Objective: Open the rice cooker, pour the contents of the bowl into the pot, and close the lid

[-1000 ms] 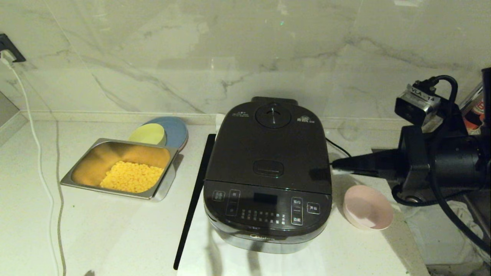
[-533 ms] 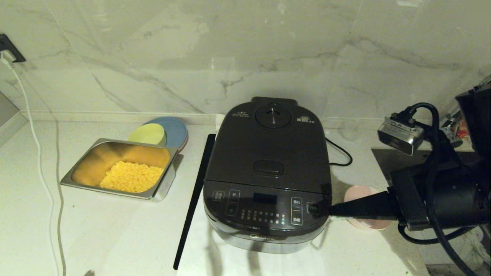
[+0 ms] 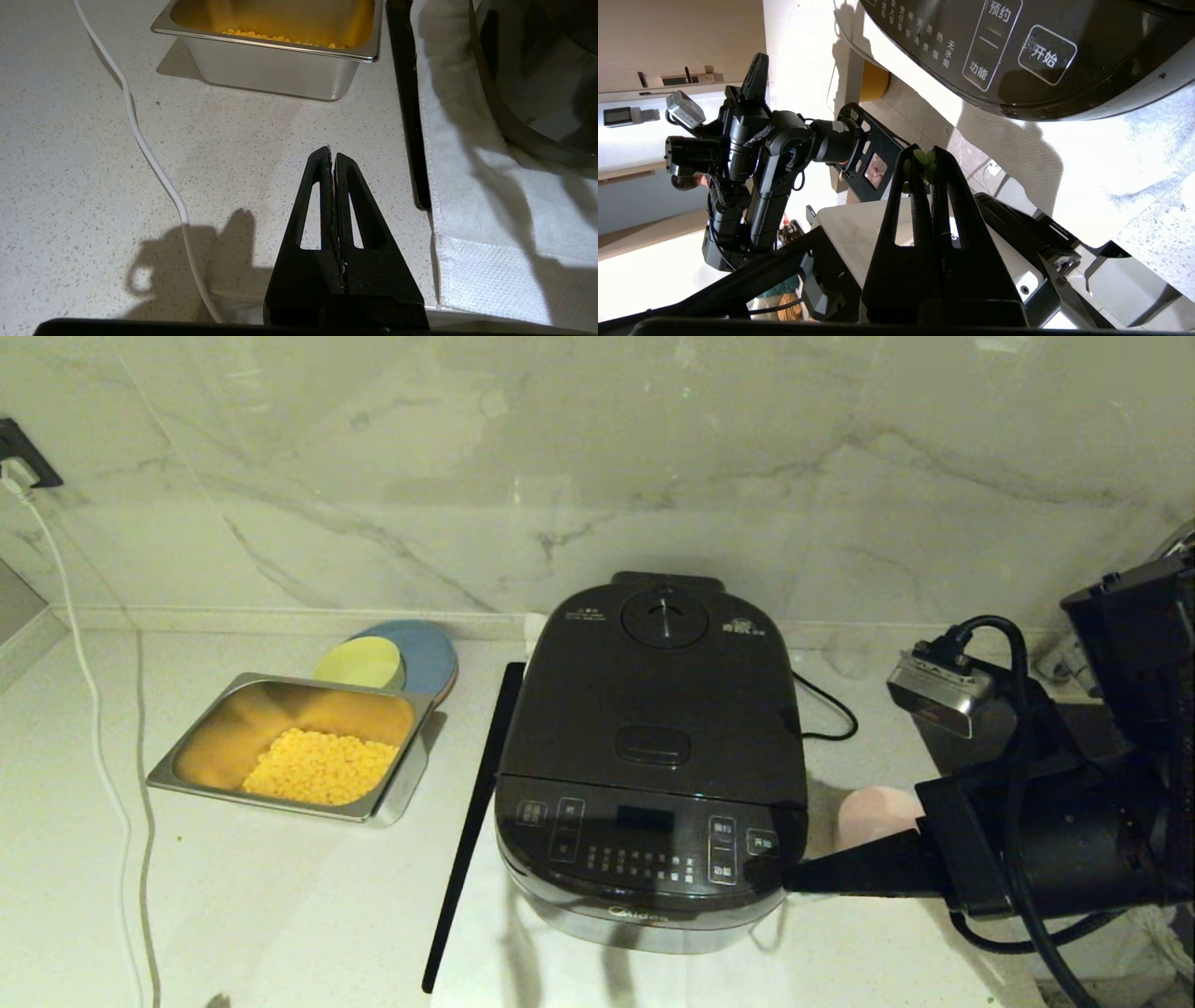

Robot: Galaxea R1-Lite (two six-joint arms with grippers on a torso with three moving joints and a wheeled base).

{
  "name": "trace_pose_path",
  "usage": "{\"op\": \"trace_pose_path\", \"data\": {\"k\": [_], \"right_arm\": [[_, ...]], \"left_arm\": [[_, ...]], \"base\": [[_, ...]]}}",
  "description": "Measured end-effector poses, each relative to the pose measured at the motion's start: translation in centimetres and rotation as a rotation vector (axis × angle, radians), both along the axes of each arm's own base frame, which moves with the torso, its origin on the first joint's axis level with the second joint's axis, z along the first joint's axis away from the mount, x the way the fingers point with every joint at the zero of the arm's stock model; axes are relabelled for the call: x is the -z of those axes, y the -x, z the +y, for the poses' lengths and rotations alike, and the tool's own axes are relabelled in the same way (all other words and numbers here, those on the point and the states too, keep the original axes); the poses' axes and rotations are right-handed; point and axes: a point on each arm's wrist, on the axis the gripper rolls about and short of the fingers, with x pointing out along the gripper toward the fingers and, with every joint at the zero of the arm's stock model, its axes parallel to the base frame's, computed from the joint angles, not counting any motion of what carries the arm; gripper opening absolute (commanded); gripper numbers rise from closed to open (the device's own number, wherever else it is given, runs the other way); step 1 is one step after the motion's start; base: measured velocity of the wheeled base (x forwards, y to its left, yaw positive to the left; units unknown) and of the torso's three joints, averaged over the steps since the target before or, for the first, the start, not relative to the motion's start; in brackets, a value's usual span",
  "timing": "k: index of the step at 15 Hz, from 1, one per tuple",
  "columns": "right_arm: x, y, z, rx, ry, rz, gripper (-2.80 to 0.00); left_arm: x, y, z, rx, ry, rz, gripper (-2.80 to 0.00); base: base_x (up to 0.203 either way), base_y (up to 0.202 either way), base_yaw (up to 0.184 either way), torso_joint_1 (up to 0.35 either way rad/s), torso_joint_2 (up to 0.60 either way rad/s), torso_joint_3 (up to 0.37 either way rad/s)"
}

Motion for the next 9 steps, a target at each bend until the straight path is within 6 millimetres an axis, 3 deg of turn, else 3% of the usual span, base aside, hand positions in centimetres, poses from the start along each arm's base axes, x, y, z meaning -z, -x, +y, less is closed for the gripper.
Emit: {"op": "trace_pose_path", "data": {"k": [9], "right_arm": [[-0.12, -0.53, 0.40, 0.003, -0.012, -0.009, -2.80]], "left_arm": [[0.00, 0.00, 0.00, 0.000, 0.000, 0.000, -2.80]], "base": [[0.000, 0.000, 0.000, 0.000, 0.00, 0.000]]}}
